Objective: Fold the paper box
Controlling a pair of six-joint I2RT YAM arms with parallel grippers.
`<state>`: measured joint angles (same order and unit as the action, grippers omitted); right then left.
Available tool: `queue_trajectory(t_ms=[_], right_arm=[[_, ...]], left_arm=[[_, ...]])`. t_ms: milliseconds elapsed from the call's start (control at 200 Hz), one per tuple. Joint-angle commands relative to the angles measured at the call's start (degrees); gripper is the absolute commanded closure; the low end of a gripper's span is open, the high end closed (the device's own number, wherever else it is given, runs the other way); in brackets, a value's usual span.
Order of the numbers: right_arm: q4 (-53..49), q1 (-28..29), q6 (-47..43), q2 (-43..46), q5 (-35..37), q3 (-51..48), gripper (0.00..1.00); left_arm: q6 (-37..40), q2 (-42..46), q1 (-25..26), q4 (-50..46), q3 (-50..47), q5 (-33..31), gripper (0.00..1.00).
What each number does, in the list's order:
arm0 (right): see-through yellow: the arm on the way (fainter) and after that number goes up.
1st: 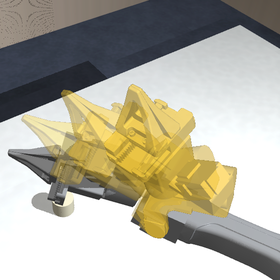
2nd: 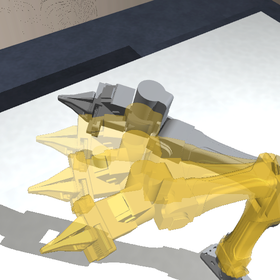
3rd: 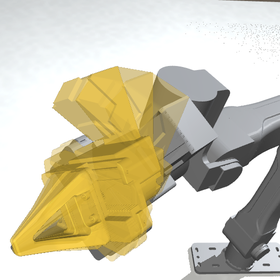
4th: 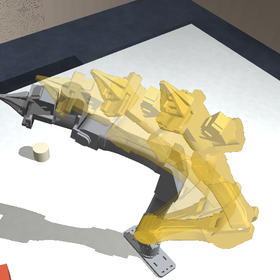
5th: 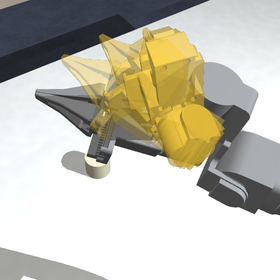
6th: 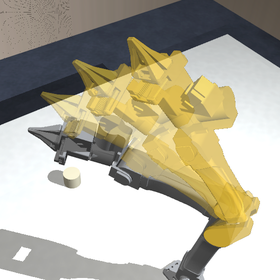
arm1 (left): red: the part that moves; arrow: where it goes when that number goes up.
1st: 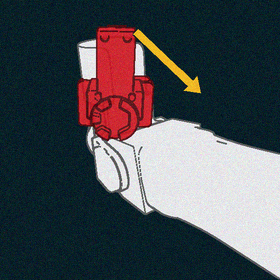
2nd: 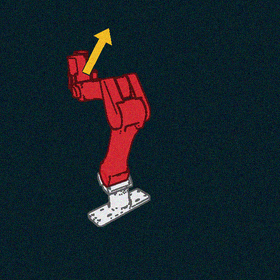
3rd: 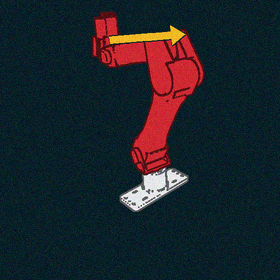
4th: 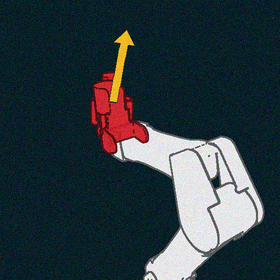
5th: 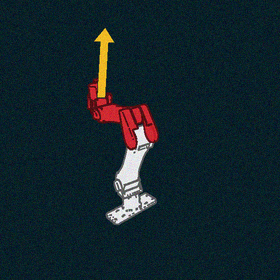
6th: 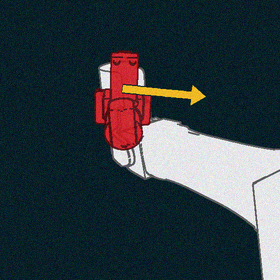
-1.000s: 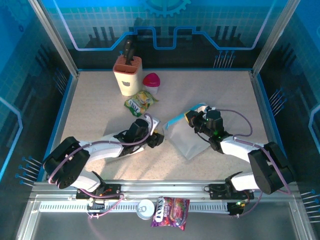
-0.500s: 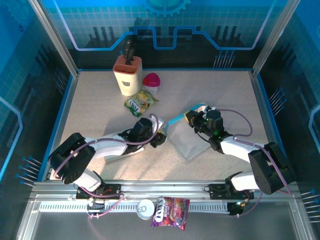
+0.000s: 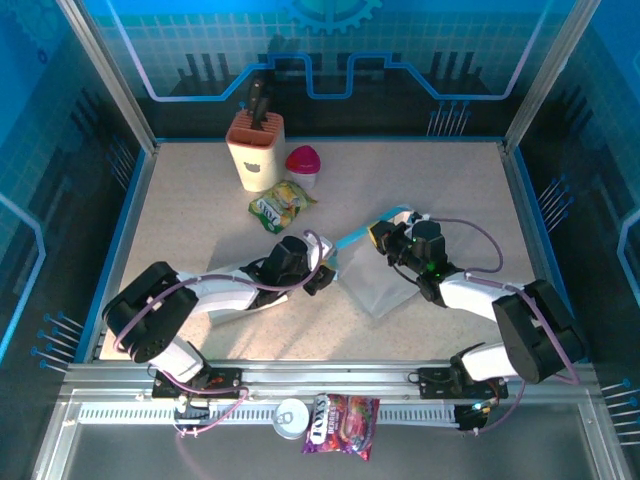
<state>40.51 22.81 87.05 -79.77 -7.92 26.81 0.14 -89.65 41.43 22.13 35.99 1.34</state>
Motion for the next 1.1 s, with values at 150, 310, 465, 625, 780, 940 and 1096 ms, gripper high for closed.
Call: queue_trajectory(t_ms=[150,310,465,625,780,940,1096], right_arm=[[1.19,0.79,-0.12,-1.18,0.98,-0.97,1.0],[0.98,1.52,0.01,-0.63,1.4,-1.05,1.0],[0.15,2.17,-0.67,0.34,2.38,-1.32,1.0],[1.94,3.57,-0.59,0.58,3.98,-2.65,1.0],[4.84,5.78,-0.2,0.31,6.97,-3.64,1.0],[5.63,8.04,0.14,1.27,11.03,-4.44,1.0],[5.73,9.32,0.48,2.63,13.27,-5.49,1.0]], left_arm=[[1.08,-0.75,2.11,2.83,1.53,-1.14,0.66],[-0.14,-1.87,2.17,3.42,2.28,-2.92,0.66],[-0.82,-2.98,2.59,4.95,2.77,-3.39,0.68],[-2.76,-3.67,3.32,6.03,3.45,-6.41,0.68],[-5.33,-5.17,4.19,6.65,4.29,-9.13,0.68],[-8.68,-5.28,5.9,7.08,4.35,-15.39,0.68],[-11.33,-5.87,6.47,6.96,4.74,-19.77,0.73]])
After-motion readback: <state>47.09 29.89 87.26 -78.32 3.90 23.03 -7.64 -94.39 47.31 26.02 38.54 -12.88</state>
